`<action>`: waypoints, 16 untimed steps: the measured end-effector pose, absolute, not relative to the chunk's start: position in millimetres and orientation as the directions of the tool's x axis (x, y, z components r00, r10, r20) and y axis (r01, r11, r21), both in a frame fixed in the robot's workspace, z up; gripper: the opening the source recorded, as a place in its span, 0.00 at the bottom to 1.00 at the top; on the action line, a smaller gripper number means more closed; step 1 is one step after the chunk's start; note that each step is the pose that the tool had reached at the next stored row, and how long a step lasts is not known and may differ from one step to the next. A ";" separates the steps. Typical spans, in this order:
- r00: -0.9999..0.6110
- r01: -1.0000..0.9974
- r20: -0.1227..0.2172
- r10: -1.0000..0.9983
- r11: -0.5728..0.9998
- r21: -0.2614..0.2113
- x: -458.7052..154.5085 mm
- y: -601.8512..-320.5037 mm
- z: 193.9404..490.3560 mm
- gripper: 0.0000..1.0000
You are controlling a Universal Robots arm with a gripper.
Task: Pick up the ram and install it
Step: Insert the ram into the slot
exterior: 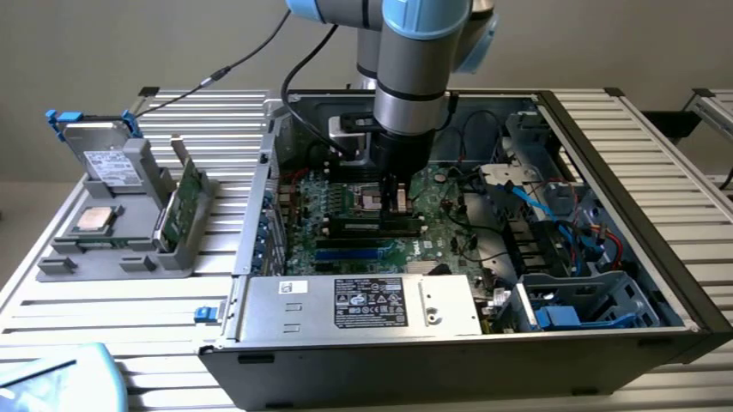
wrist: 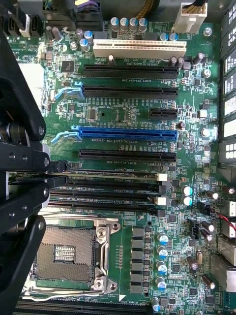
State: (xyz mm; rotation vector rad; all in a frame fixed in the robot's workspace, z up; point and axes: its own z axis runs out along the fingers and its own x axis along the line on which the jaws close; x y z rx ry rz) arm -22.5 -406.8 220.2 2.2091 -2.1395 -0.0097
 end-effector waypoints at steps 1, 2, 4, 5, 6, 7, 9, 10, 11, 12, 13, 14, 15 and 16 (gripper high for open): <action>0.033 -0.998 0.042 -0.999 -0.031 0.052 -22.5 -406.7 220.2 0.14; 0.033 -0.998 0.042 -0.999 -0.031 0.052 -22.5 -406.7 220.1 0.14; 0.033 -0.998 0.041 -0.999 -0.031 0.052 -22.5 -406.4 219.8 0.14; 0.033 -0.998 0.041 -0.999 -0.031 0.052 -22.5 -406.3 219.5 0.14; 0.033 -0.998 0.042 -0.999 -0.031 0.052 -22.5 -406.2 219.3 0.14; 0.033 -0.998 0.042 -0.999 -0.031 0.052 -22.5 -406.0 219.0 0.14; 0.033 -0.998 0.042 -0.999 -0.031 0.052 -22.5 -405.6 218.7 0.14; 0.033 -0.998 0.042 -0.999 -0.031 0.052 -22.5 -405.4 218.5 0.14; 0.033 -0.998 0.042 -0.999 -0.031 0.052 -22.5 -405.3 218.5 0.14; 0.033 -0.998 0.042 -0.999 -0.031 0.052 -22.5 -405.4 218.6 0.14; 0.033 -0.998 0.042 -0.999 -0.031 0.052 -22.5 -405.3 218.5 0.14; 0.033 -0.998 0.042 -0.999 -0.031 0.052 -22.5 -405.3 218.5 0.14; 0.033 -0.998 0.042 -0.999 -0.031 0.052 -22.5 -405.3 218.5 0.14; 0.033 -0.998 0.042 -0.999 -0.031 0.052 -22.5 -405.3 218.5 0.14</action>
